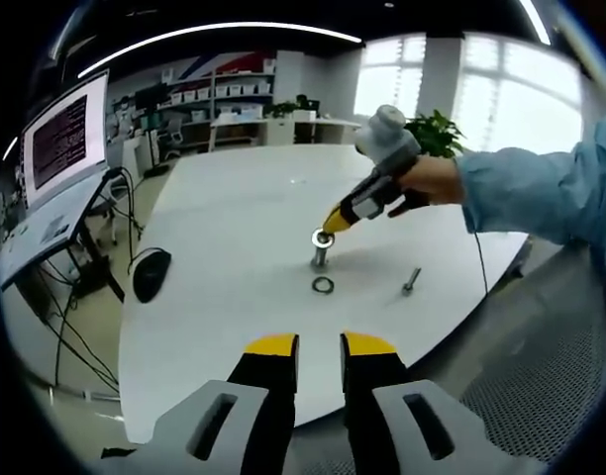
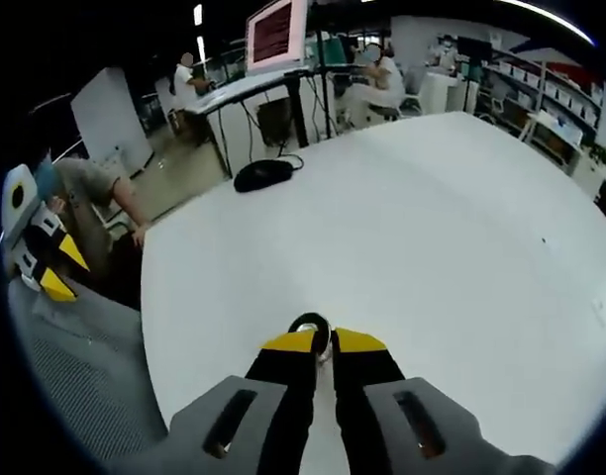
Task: Place the washer onto the threaded stud by aligning its center hole with the stud, sliding it down to the base, and recovering from edge contact or off-axis alignment until the washer reaches the visible bottom stop.
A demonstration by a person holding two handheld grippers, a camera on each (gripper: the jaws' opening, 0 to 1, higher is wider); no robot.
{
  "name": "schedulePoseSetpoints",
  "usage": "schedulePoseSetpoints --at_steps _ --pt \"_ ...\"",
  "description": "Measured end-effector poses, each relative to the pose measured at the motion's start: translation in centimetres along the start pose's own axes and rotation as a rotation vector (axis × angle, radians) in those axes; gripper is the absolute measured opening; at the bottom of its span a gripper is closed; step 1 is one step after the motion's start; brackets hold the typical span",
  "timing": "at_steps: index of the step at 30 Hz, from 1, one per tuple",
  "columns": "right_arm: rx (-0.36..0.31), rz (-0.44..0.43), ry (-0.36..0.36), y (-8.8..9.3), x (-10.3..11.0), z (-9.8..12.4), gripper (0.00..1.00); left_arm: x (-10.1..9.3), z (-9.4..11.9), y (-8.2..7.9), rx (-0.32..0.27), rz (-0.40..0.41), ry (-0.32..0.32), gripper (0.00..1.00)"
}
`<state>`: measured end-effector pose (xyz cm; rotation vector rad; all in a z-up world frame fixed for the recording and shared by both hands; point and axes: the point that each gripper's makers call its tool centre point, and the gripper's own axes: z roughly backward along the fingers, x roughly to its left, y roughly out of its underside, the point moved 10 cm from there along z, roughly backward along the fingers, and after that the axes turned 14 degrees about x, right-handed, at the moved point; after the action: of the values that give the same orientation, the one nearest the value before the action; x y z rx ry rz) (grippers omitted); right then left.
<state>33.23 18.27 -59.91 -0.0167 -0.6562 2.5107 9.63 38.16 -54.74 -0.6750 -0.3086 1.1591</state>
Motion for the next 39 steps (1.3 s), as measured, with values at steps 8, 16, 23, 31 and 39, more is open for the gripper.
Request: schedulePoseSetpoints --at_steps 8,16,23,31,39 --pt "-0.052 -0.182 -0.126 1.0 -1.4 0.0 0.03 0.0 0.0 0.0 0.001 -0.002 0.001 0.14" --pt "-0.083 -0.175 -0.154 1.3 -0.3 0.0 0.03 0.0 0.0 0.0 -0.001 -0.001 0.001 0.14" --pt "-0.086 -0.149 -0.147 1.7 0.7 -0.1 0.03 0.0 0.0 0.0 -0.002 0.002 0.001 0.14" --pt "-0.012 -0.052 -0.145 2.3 1.6 -0.8 0.03 0.0 0.0 0.0 -0.003 0.0 0.001 0.14" --pt "0.139 0.137 -0.101 2.9 2.7 -3.3 0.08 0.0 0.0 0.0 -0.003 0.0 0.003 0.14"
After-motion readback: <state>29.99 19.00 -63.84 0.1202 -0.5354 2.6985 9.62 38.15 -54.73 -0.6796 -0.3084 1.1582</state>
